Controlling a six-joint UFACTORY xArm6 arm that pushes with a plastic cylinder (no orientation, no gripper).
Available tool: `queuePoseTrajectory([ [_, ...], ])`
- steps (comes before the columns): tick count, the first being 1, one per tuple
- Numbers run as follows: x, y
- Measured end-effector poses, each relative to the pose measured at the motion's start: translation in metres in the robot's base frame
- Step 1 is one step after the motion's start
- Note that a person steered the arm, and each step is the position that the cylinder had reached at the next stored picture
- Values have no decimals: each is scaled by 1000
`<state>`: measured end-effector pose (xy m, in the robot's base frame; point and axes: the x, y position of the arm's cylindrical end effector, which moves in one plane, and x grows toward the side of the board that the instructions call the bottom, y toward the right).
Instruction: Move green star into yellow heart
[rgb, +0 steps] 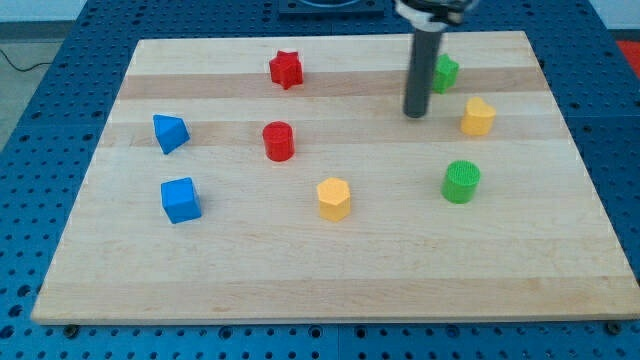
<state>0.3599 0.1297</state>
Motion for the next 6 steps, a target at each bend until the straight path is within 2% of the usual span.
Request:
queuePoseTrajectory([
  [2, 6, 78],
  [3, 6, 33],
  [4, -5, -45],
  [5, -50, -62],
  [6, -78, -39],
])
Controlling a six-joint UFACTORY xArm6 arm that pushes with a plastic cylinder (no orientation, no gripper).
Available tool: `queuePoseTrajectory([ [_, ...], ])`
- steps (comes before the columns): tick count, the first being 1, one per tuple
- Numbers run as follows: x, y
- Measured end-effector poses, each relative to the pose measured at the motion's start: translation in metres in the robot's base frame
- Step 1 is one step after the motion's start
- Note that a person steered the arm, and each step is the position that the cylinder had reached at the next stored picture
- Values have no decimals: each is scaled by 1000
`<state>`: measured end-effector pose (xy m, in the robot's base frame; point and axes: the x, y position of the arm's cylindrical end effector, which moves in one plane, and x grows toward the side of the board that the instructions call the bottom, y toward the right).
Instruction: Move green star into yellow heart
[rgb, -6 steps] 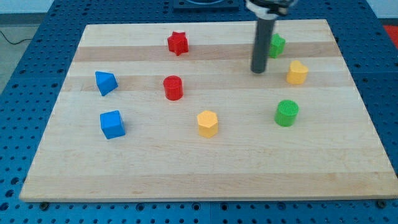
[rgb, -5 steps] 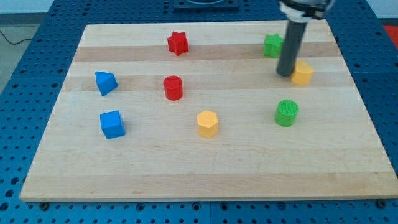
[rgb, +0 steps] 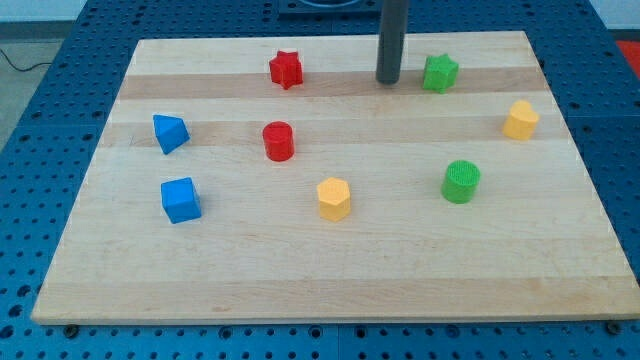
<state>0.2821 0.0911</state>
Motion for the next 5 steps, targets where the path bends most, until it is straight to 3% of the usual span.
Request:
queuePoseTrajectory([
  [2, 3, 127],
  [3, 5, 133],
  [5, -33, 151],
])
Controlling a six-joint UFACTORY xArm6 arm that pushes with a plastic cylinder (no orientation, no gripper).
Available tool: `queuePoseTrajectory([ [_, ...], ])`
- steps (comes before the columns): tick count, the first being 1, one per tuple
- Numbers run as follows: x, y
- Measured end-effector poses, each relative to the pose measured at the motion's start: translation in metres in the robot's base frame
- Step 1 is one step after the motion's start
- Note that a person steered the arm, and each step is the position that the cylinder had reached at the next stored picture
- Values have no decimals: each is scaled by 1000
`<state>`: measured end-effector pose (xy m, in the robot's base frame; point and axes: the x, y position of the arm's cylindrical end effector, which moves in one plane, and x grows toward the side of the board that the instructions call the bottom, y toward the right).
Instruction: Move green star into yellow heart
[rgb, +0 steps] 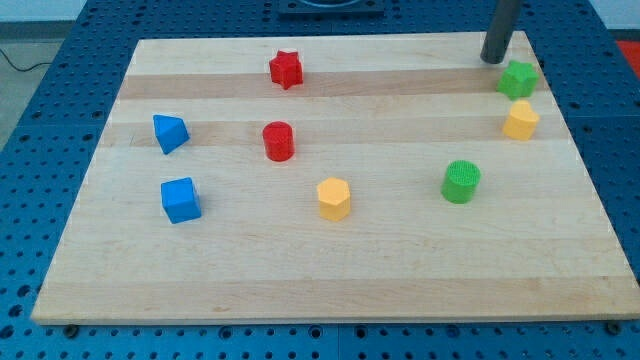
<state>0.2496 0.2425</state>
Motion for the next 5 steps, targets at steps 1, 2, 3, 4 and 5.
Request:
queuePoseTrajectory([
  [1, 14, 18],
  [2, 34, 5],
  [3, 56, -20],
  [4, 64, -24],
  [5, 55, -24],
])
